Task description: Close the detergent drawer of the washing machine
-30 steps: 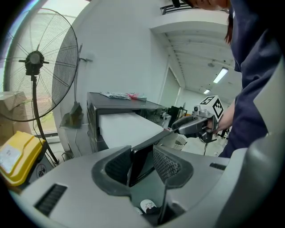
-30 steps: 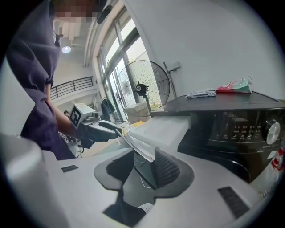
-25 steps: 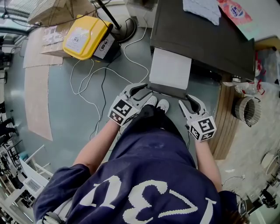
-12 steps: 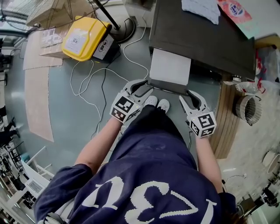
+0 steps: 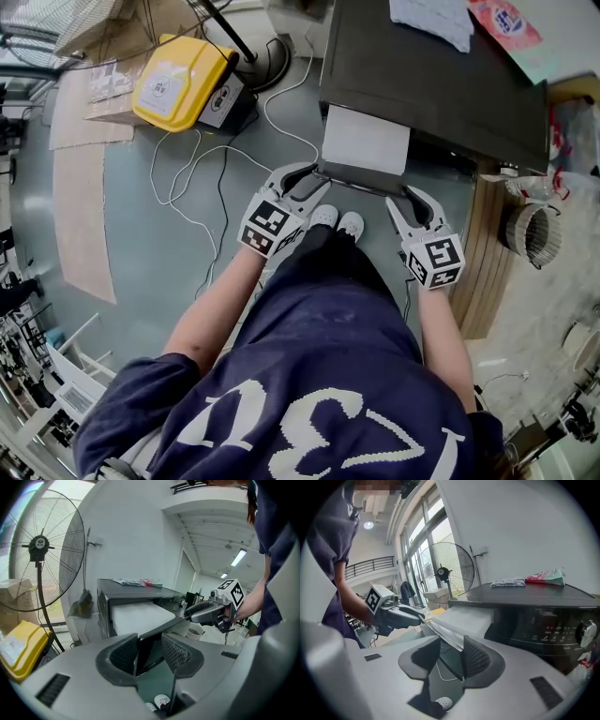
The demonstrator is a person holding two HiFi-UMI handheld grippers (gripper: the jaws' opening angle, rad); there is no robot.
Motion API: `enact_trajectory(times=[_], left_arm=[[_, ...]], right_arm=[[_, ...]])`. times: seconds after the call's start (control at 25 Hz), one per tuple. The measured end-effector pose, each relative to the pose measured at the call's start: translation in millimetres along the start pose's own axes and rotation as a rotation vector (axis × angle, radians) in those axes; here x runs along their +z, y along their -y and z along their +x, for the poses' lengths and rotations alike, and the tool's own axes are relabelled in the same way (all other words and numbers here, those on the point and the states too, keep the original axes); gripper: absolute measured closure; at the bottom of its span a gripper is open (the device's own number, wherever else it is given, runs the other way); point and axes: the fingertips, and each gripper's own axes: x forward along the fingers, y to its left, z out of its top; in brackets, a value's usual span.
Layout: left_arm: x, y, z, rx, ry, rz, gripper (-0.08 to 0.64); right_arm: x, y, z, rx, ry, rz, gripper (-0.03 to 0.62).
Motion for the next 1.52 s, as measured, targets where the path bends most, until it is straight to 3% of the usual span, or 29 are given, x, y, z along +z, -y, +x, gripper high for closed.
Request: enact_trajectory(times=[1.52], left_arm=[[41,-57,44,0.075,0.042,-0.018,0.39]], right_arm=[[44,54,46,-0.149,0.071,-0.025,0.397]])
